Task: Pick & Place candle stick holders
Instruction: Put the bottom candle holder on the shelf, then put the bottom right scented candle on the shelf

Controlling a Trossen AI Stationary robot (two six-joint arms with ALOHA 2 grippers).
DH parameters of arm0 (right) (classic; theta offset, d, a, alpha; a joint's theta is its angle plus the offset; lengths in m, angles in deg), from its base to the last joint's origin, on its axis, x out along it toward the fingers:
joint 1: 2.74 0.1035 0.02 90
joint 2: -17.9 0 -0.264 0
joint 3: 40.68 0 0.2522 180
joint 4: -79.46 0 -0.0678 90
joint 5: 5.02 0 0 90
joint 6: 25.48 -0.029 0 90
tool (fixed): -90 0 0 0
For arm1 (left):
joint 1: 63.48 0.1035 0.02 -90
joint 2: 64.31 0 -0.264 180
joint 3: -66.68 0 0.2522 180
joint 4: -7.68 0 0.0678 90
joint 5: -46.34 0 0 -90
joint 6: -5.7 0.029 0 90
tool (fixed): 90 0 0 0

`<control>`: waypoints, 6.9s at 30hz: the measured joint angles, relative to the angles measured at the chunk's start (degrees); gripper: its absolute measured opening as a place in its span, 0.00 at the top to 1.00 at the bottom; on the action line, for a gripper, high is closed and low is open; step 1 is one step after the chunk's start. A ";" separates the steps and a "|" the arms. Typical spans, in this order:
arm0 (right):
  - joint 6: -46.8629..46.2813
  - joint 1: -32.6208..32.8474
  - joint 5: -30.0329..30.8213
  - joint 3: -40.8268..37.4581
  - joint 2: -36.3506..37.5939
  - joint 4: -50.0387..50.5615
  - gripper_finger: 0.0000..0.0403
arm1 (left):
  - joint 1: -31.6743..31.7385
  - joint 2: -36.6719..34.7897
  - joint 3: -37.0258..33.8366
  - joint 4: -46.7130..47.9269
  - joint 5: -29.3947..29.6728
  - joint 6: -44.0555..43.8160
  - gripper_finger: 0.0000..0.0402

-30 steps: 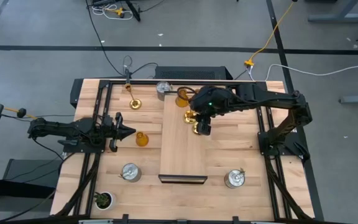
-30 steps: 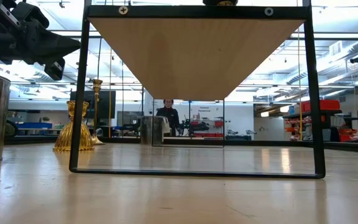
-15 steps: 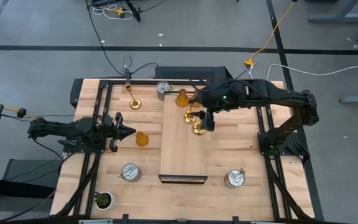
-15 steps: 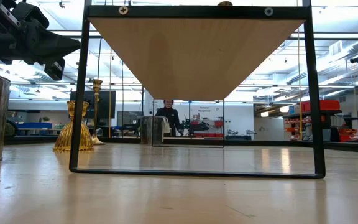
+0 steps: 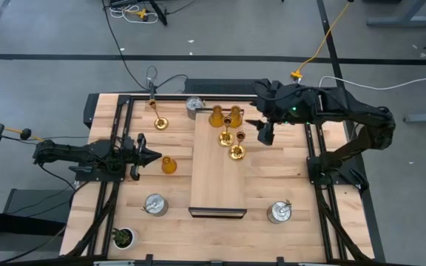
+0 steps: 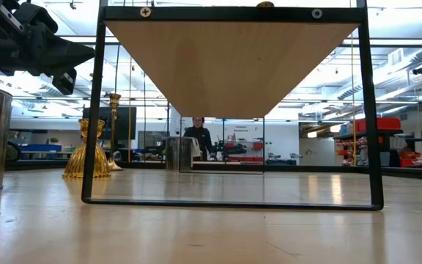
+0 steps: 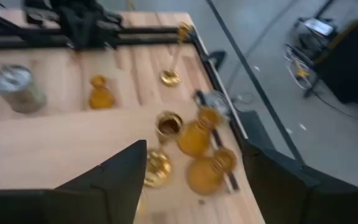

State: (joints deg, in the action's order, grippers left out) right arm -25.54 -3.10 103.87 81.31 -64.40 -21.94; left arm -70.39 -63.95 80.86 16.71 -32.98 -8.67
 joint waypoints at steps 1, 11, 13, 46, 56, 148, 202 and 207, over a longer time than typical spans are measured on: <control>-0.37 -0.03 0.81 0.00 0.09 1.00 0.36 | -0.02 0.00 -0.01 0.00 0.00 0.00 0.98; -6.22 -0.74 1.18 -8.10 2.42 4.30 0.54 | -0.02 0.00 0.01 0.00 0.00 -0.01 0.98; -7.06 -0.74 1.18 -11.53 3.93 4.05 0.58 | -0.01 0.00 -0.01 0.00 0.00 0.00 0.98; -6.77 -0.74 -12.42 -49.44 17.13 -20.82 1.00 | 0.00 0.00 -0.01 0.00 0.00 0.00 0.98; -6.64 -1.35 -15.20 -56.15 17.17 -31.59 1.00 | -0.02 0.00 0.01 0.00 0.00 -0.01 0.98; -10.04 2.53 -18.11 -61.22 19.69 -40.10 0.95 | -0.02 -0.02 0.01 0.02 0.00 0.00 0.98; 2.54 28.84 -16.19 -60.94 21.66 -35.16 0.67 | -0.01 -0.01 0.00 0.01 0.00 -0.01 0.98; 1.89 30.01 -16.22 -58.51 21.66 -34.07 0.48 | -0.01 -0.01 0.01 0.02 -0.01 -0.01 0.98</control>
State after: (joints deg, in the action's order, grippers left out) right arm -23.65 26.91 87.66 22.80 -42.74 -56.01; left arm -70.40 -63.96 80.87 16.73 -32.99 -8.68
